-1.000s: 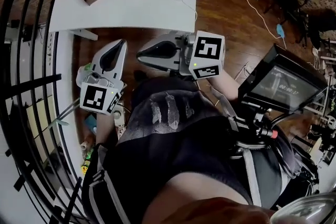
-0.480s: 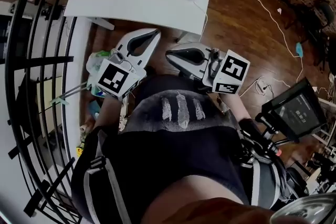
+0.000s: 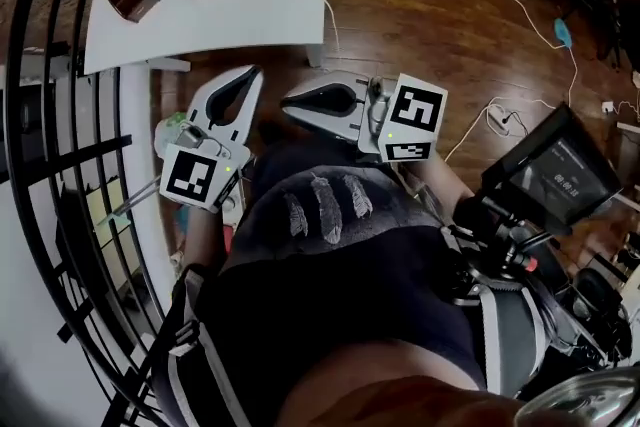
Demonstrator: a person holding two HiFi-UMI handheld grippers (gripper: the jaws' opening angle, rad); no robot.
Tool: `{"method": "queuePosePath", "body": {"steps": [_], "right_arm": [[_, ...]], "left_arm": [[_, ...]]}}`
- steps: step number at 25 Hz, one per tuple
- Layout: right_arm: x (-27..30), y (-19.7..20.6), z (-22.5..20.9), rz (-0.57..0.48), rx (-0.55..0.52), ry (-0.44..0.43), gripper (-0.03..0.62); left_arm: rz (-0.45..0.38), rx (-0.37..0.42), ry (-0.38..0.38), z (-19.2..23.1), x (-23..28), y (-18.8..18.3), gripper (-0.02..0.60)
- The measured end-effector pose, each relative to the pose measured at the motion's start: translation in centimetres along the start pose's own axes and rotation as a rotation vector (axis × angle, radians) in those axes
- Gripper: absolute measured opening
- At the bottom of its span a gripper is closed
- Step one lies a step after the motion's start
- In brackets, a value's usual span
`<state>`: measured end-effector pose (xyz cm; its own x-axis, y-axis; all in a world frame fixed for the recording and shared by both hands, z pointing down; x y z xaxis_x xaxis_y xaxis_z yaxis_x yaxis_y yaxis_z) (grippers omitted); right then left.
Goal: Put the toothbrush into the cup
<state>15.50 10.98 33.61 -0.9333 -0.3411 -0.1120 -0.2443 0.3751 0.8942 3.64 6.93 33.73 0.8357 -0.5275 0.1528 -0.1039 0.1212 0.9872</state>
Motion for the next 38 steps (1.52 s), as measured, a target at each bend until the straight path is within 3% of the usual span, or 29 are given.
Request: {"method": "queuePosePath", "body": {"steps": [6, 11, 16, 23, 31, 38], "right_arm": [[-4.2, 0.4, 0.5, -0.001, 0.047, -0.024, -0.005], [-5.1, 1.5, 0.2, -0.015, 0.105, -0.033, -0.005], [-5.0, 1.7, 0.4, -0.005, 0.114, -0.042, -0.006], [-3.6, 2.0, 1.1, 0.037, 0.089, -0.008, -0.006], [1.7, 4.0, 4.8, 0.112, 0.019, 0.070, -0.006], [4.7, 5.1, 8.1, 0.160, -0.036, 0.097, -0.006]], "left_arm": [[-0.001, 0.016, -0.015, -3.4, 1.9, -0.4, -0.015], [0.087, 0.044, -0.021, -5.4, 2.0, 0.8, -0.015], [0.114, 0.046, -0.035, -5.1, 1.1, 1.0, -0.015], [0.082, 0.060, -0.008, -4.7, 0.3, 1.4, -0.015], [0.033, 0.012, -0.029, -2.2, -7.1, 3.5, -0.015], [-0.007, 0.024, -0.002, -1.4, -10.7, 3.9, -0.015]]}}
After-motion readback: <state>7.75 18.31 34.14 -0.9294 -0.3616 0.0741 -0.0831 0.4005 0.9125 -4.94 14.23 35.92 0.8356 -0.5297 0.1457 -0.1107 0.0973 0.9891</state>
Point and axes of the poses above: the fingertips, and each gripper's own axes: x forward along the fingers, z to its left, y out of its underside, the point moved 6 cm from there along -x, backward along the fingers, and after that the axes turned 5 degrees about -z, right-handed, at the moved point
